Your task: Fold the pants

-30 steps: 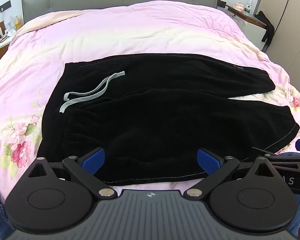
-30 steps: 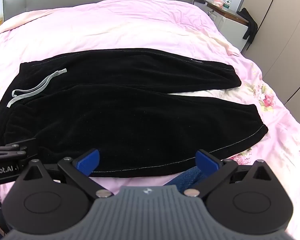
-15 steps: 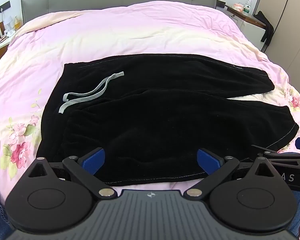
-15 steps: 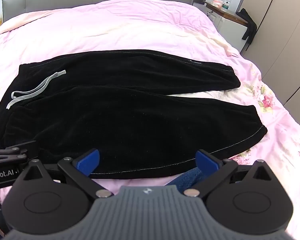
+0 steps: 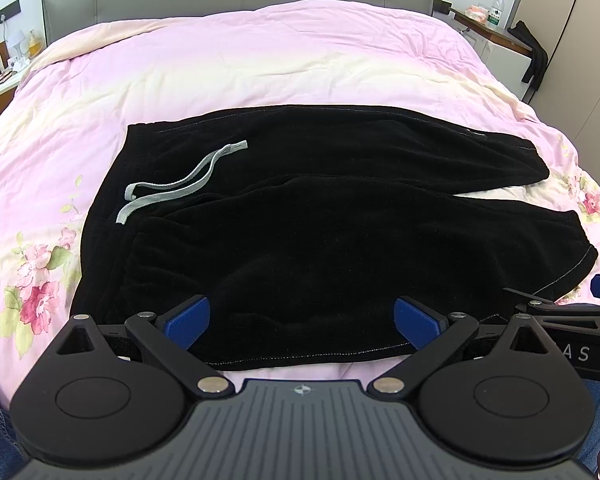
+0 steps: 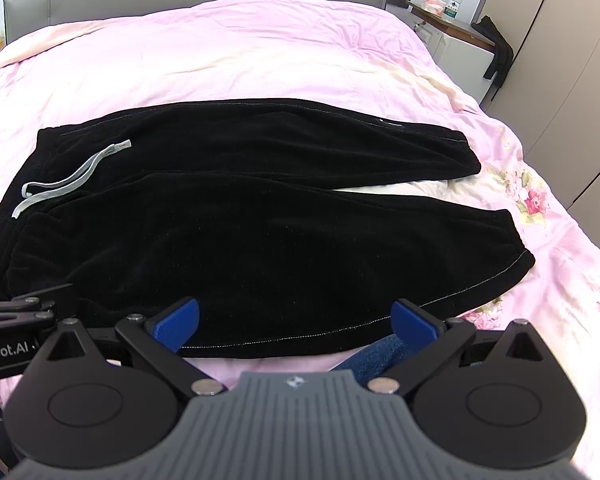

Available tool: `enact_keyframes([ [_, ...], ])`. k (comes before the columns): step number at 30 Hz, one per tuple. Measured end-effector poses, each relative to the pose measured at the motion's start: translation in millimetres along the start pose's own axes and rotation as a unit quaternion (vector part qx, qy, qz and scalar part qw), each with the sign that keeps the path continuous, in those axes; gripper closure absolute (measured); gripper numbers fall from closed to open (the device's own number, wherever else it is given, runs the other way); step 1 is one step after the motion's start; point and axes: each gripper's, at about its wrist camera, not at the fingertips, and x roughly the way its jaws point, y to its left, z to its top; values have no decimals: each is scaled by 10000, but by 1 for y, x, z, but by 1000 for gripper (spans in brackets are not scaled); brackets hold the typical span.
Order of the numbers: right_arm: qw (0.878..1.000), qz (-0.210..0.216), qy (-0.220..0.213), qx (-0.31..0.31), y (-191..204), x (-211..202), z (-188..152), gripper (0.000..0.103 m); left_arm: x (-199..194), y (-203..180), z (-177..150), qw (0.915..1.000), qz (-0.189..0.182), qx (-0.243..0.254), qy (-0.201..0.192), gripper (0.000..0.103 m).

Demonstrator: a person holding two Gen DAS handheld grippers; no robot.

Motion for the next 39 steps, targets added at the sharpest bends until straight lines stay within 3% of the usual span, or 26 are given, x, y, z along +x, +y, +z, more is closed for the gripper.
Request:
enact_keyframes([
  [39,10000,1,10,4,1,1,0,5,2,-2,-3,10000,-6,-6,10,0],
])
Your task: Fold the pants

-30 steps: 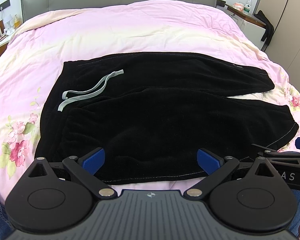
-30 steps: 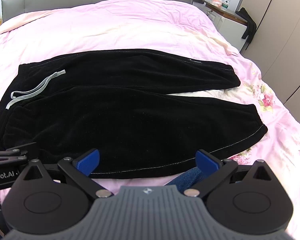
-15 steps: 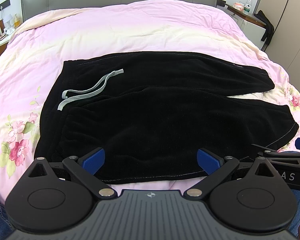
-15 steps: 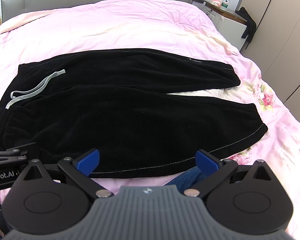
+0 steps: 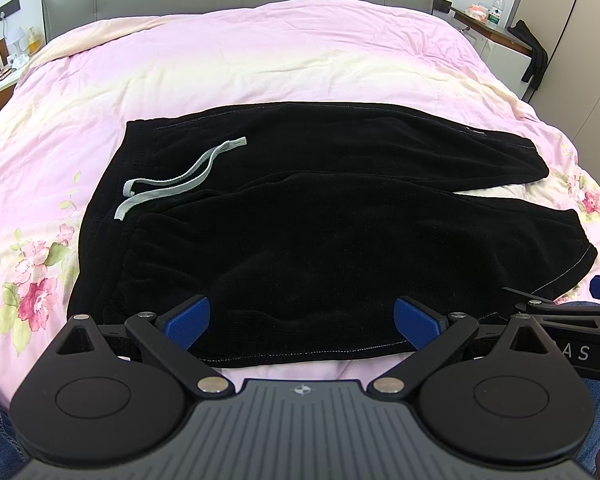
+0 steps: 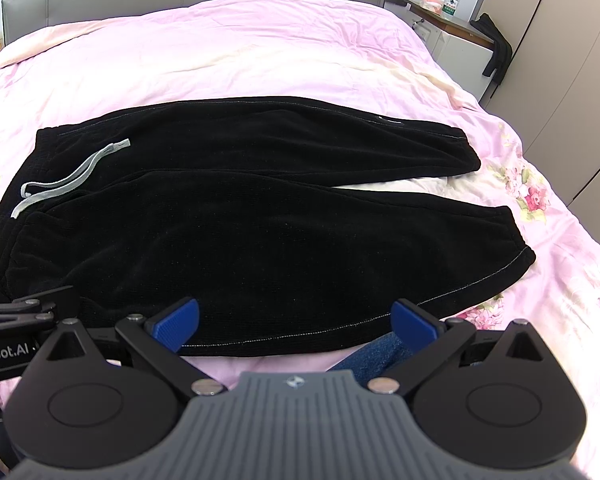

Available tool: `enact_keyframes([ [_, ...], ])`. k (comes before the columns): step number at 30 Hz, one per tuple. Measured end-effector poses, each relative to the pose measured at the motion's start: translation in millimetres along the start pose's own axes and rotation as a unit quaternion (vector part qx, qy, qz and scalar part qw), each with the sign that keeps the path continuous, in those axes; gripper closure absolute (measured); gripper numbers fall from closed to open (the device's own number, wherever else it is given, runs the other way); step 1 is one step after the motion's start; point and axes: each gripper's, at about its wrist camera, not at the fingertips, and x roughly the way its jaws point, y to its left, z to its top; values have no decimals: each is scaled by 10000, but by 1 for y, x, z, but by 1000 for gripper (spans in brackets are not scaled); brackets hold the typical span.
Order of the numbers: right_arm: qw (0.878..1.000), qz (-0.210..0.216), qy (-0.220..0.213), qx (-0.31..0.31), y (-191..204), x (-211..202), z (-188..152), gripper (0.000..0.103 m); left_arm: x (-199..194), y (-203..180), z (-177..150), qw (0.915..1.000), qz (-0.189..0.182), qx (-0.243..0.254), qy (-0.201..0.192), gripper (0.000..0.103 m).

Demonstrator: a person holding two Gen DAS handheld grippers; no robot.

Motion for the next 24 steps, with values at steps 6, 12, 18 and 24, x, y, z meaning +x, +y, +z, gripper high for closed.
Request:
enact_keyframes([
  [6,10000,-3,-2,4,0,0,0,5,1,-2,-3,10000,5,-8,-6,0],
  [12,10000,-1,-1,6,0,0,0,5,2,-2,-3,10000,-3,-15,8,0],
  [18,10000,7,-2,10,0,1,0,5,1,-4,-4,10000,0,-19,16,0],
  [24,9999,20,-67,125,-16,7,2,5,11,7,-4,9999,78,-48,124,0],
])
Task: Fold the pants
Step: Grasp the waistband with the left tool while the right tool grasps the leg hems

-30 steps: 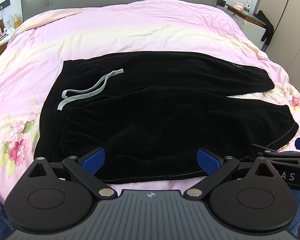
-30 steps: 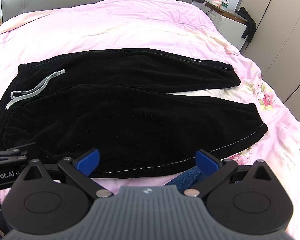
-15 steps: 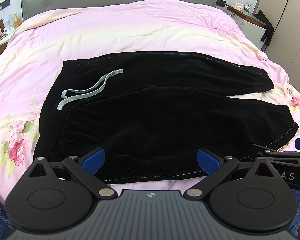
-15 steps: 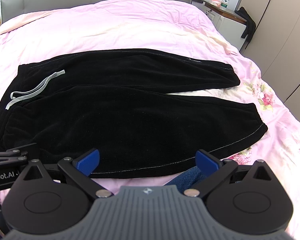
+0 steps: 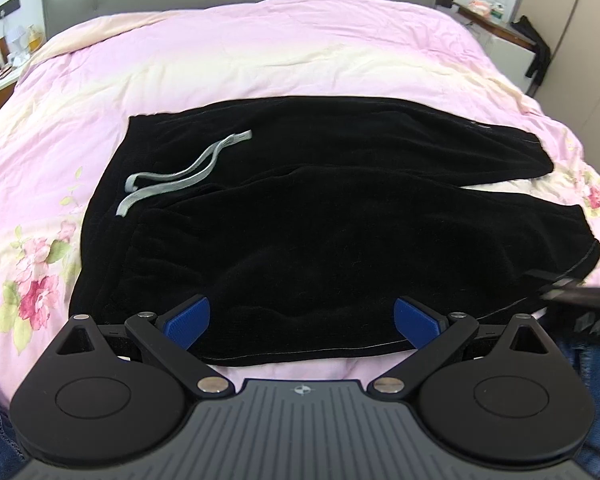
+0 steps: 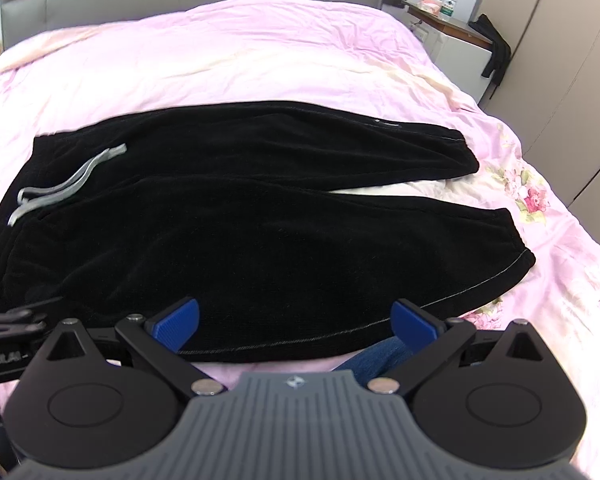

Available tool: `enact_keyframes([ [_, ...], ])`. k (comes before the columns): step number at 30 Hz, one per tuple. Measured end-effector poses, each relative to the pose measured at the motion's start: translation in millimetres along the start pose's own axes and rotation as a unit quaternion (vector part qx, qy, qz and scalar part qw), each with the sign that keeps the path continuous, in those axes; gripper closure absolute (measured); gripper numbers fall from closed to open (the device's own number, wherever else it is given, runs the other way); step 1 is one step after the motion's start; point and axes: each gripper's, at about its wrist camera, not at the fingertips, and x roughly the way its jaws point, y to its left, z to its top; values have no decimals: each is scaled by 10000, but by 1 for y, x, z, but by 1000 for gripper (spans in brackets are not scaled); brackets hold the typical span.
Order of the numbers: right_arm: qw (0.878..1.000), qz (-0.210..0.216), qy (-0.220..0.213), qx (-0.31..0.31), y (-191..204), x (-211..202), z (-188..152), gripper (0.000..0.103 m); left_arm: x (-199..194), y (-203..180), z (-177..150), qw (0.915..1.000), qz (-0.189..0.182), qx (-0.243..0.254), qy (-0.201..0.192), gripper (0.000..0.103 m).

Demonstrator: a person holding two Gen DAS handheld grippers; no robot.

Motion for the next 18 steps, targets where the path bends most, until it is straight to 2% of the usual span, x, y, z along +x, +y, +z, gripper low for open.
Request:
enact_keyframes([
  [8,9976,-301,98,619,-51,28,12,5,32,40,-7,9980,388,-339,353,0],
  [18,9950,-636,279,718,-65,60,25,5,61,79,-6,9934,588,-733,659,0],
])
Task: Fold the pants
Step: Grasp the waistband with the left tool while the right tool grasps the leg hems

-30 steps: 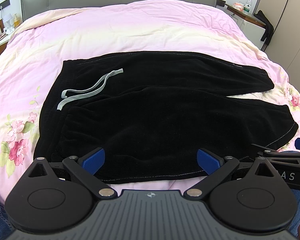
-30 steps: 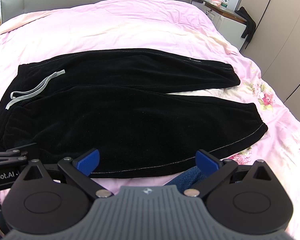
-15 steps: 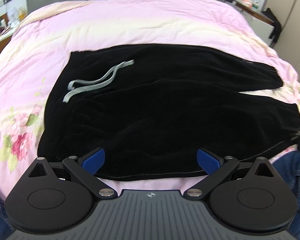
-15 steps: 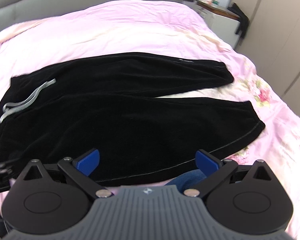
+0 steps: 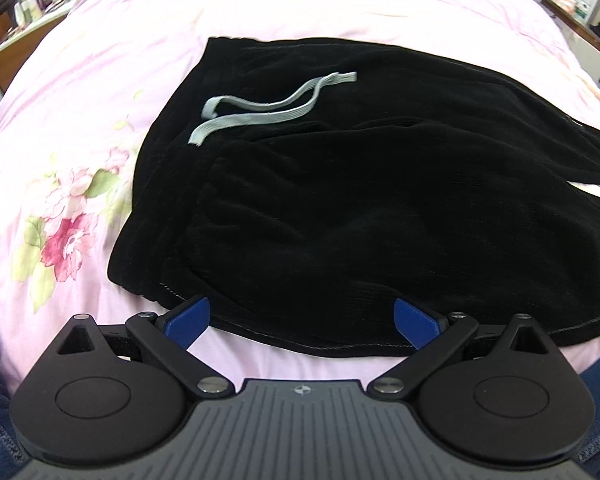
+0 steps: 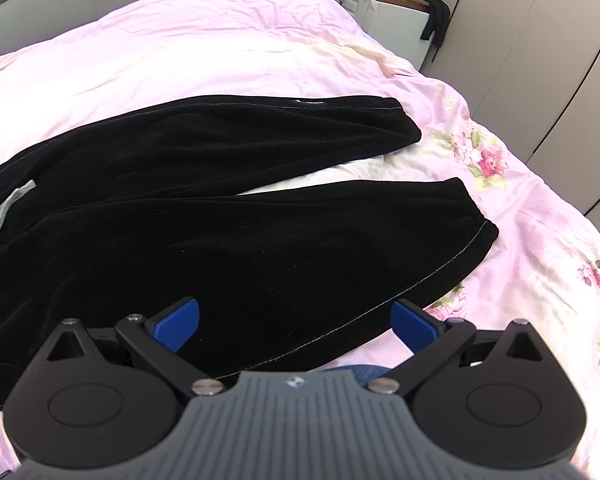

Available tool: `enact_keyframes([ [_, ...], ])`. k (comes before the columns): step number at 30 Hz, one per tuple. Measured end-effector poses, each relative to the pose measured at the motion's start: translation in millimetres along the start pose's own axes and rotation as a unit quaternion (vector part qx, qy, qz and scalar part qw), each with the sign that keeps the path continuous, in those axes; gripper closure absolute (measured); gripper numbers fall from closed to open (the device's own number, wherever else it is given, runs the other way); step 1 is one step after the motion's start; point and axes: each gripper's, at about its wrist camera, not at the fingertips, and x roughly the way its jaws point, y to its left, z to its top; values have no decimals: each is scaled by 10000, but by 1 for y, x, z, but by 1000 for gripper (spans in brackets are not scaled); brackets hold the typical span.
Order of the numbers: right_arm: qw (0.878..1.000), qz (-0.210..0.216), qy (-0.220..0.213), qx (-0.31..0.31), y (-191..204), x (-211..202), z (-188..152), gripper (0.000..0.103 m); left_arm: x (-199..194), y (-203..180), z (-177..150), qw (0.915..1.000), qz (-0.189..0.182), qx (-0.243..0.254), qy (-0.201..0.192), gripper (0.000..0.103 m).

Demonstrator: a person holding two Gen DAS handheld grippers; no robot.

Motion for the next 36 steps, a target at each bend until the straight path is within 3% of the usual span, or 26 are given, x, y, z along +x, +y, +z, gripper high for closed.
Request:
enact_keyframes([
  [5,9997,-69,-251,-30,-5,15,10,5,9,27,1,9993,-85,-354,-29,0],
  [10,9948,-240,-788,604,-65,46,29,5,22,73,-3,9941,-10,-1077,85,0],
  [14,9893,-176,-815,1194,-124,83,42,5,35,104,-6,9859,-108,-1658,196,0],
  [19,9738,-290,-1209,1905,-191,124,34,5,52,128,-10,9716,-468,-2292,352,0],
  [22,9670,-251,-830,2395,-223,153,23,5,63,137,-13,9629,-574,-2593,468,0],
  [26,9418,164,-563,3309,-257,178,-4,5,75,145,-13,9510,-824,-2924,568,0],
  [28,9194,438,-498,3877,-273,189,-16,5,79,147,-15,9443,-983,-3082,606,0],
  [31,8873,652,-414,4547,-290,203,-31,8,82,144,-16,9430,-1019,-3113,585,0],
  [35,8773,644,-367,4741,-300,224,-37,33,88,146,-17,9338,-1104,-3366,500,0],
  [36,8758,686,-399,4761,-303,230,-38,35,88,147,-18,9311,-1144,-3430,469,0],
])
